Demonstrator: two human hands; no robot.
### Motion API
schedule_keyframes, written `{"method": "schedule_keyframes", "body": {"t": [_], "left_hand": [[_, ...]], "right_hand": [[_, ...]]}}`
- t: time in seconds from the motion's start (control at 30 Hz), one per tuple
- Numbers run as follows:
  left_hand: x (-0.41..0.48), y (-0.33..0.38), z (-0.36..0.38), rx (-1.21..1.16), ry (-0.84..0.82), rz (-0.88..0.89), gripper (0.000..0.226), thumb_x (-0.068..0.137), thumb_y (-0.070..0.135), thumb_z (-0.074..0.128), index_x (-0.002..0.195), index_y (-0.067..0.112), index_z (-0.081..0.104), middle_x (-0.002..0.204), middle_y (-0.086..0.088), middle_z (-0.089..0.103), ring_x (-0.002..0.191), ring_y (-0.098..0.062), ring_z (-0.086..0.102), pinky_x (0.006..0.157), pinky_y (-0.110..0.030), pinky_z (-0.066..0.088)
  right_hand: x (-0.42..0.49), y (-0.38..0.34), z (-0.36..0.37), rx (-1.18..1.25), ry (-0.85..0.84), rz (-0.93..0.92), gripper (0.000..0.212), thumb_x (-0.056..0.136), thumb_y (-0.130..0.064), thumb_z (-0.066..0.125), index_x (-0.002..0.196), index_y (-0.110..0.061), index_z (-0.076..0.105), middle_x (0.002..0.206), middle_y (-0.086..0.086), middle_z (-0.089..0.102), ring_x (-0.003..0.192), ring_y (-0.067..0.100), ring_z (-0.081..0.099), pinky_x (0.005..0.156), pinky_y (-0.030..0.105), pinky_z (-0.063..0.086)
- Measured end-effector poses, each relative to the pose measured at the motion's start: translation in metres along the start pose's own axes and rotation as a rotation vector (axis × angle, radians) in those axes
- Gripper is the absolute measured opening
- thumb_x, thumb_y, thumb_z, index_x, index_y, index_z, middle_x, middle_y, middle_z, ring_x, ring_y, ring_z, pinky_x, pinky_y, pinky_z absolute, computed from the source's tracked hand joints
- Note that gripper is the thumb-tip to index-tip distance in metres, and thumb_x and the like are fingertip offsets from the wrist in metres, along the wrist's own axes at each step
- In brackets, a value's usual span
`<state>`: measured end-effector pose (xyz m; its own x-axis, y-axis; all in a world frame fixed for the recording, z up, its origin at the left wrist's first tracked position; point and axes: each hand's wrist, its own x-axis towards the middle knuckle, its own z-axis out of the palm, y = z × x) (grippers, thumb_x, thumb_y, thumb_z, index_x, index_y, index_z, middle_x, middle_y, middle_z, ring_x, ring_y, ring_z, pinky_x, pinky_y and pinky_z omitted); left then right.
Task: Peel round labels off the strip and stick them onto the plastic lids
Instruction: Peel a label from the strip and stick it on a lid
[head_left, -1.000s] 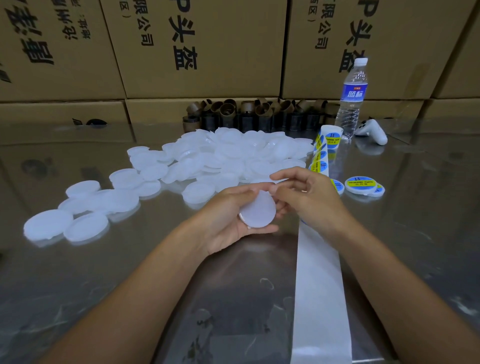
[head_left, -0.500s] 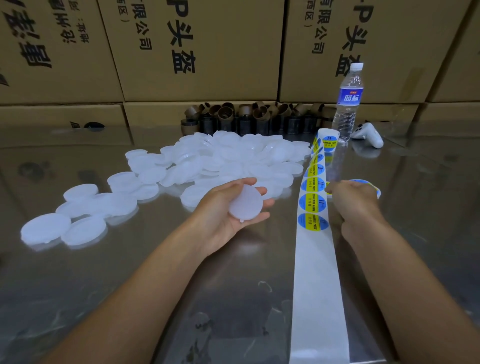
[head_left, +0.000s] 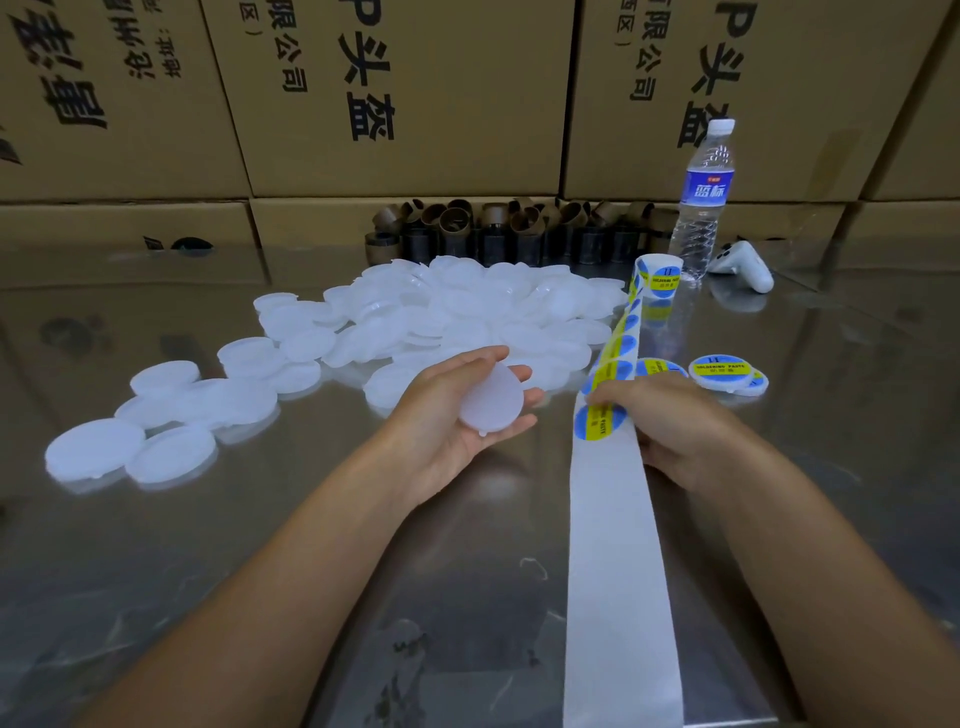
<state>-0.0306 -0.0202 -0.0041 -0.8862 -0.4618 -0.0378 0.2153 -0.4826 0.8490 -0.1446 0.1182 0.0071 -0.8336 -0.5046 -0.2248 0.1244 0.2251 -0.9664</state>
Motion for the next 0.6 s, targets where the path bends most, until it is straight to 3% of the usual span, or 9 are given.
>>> {"method": "schedule_keyframes", "body": {"t": [0.07, 0.13, 0.2, 0.27, 0.43, 0.6], "left_hand": [[0.001, 0.0, 0.001, 0.004, 0.033, 0.015, 0.014, 0.099, 0.011, 0.048, 0.103, 0.008, 0.061, 0.082, -0.01, 0.074, 0.075, -0.026, 0.073, 0.062, -0.036, 0.06], [0.001, -0.001, 0.002, 0.057, 0.058, 0.034, 0.013, 0.098, 0.012, 0.05, 0.106, 0.009, 0.061, 0.088, -0.01, 0.072, 0.073, -0.024, 0.073, 0.065, -0.034, 0.061], [0.001, -0.004, 0.003, 0.131, 0.063, 0.032, 0.016, 0.097, 0.015, 0.052, 0.11, 0.01, 0.06, 0.093, -0.01, 0.069, 0.072, -0.022, 0.072, 0.069, -0.035, 0.06], [0.0, -0.006, 0.005, 0.199, 0.044, 0.015, 0.02, 0.095, 0.02, 0.054, 0.112, 0.009, 0.059, 0.096, -0.012, 0.067, 0.074, -0.021, 0.07, 0.074, -0.037, 0.059], [-0.003, -0.01, 0.008, 0.342, -0.074, -0.026, 0.036, 0.093, 0.029, 0.056, 0.115, 0.003, 0.064, 0.112, -0.015, 0.069, 0.098, -0.026, 0.068, 0.08, -0.034, 0.058], [-0.005, -0.01, 0.006, 0.34, -0.092, 0.011, 0.019, 0.087, 0.012, 0.064, 0.105, 0.005, 0.066, 0.097, -0.012, 0.071, 0.078, -0.018, 0.068, 0.065, -0.026, 0.057]], "right_hand": [[-0.001, -0.001, 0.002, 0.022, -0.001, -0.043, 0.005, 0.084, -0.002, 0.059, 0.087, -0.003, 0.063, 0.076, 0.016, 0.064, 0.063, 0.026, 0.061, 0.068, 0.034, 0.052], [-0.001, -0.003, 0.003, 0.117, 0.002, -0.106, 0.01, 0.085, 0.0, 0.058, 0.08, -0.006, 0.064, 0.072, 0.011, 0.067, 0.062, 0.024, 0.063, 0.07, 0.034, 0.053], [-0.001, -0.004, 0.005, 0.215, -0.045, -0.172, 0.013, 0.087, 0.001, 0.058, 0.084, -0.008, 0.067, 0.074, 0.005, 0.072, 0.069, 0.019, 0.067, 0.078, 0.034, 0.054], [-0.002, -0.003, 0.008, 0.264, -0.099, -0.218, 0.014, 0.087, -0.001, 0.059, 0.097, -0.006, 0.068, 0.089, 0.006, 0.073, 0.081, 0.02, 0.068, 0.083, 0.033, 0.053], [-0.005, -0.003, 0.012, 0.276, -0.185, -0.287, 0.021, 0.087, -0.006, 0.061, 0.108, -0.004, 0.066, 0.096, 0.007, 0.072, 0.078, 0.015, 0.068, 0.07, 0.021, 0.055], [-0.005, 0.001, 0.016, 0.142, -0.15, -0.349, 0.024, 0.083, -0.015, 0.069, 0.105, -0.008, 0.064, 0.099, 0.009, 0.072, 0.081, 0.015, 0.068, 0.074, 0.023, 0.054]]}}
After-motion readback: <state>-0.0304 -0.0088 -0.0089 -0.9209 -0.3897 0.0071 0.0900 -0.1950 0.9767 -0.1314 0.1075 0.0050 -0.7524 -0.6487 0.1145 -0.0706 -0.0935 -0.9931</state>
